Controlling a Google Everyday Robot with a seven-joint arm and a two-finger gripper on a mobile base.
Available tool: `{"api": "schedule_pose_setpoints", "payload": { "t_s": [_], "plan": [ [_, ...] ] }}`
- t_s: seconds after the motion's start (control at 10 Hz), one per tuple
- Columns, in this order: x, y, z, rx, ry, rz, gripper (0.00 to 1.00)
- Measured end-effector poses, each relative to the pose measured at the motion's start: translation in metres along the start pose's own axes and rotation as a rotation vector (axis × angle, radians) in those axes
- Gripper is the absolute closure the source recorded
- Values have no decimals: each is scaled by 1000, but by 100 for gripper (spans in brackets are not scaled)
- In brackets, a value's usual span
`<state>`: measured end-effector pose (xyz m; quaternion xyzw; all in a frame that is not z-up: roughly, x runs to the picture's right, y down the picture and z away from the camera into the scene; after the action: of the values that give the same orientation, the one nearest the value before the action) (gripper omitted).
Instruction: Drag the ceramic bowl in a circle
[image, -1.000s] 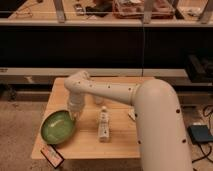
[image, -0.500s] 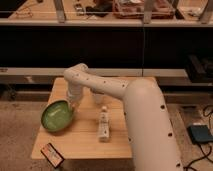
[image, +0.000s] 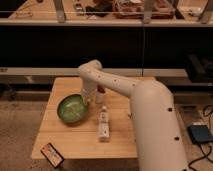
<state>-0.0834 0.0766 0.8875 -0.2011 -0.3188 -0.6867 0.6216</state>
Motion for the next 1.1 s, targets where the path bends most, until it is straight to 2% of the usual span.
{"api": "schedule_pose_setpoints", "payload": {
  "t_s": [0.3,0.6,0.7,0.9,1.1],
  "plan": [
    [-27,40,-12,-51,-14,11,100],
    [-58,55,-23,-57,-23,-2,100],
    [-72,54,-27,-56,-30,-26,100],
    [-87,40,-27,-44,-40,-80,100],
    [-99,8,-22,-21,-55,-163,100]
  ]
}}
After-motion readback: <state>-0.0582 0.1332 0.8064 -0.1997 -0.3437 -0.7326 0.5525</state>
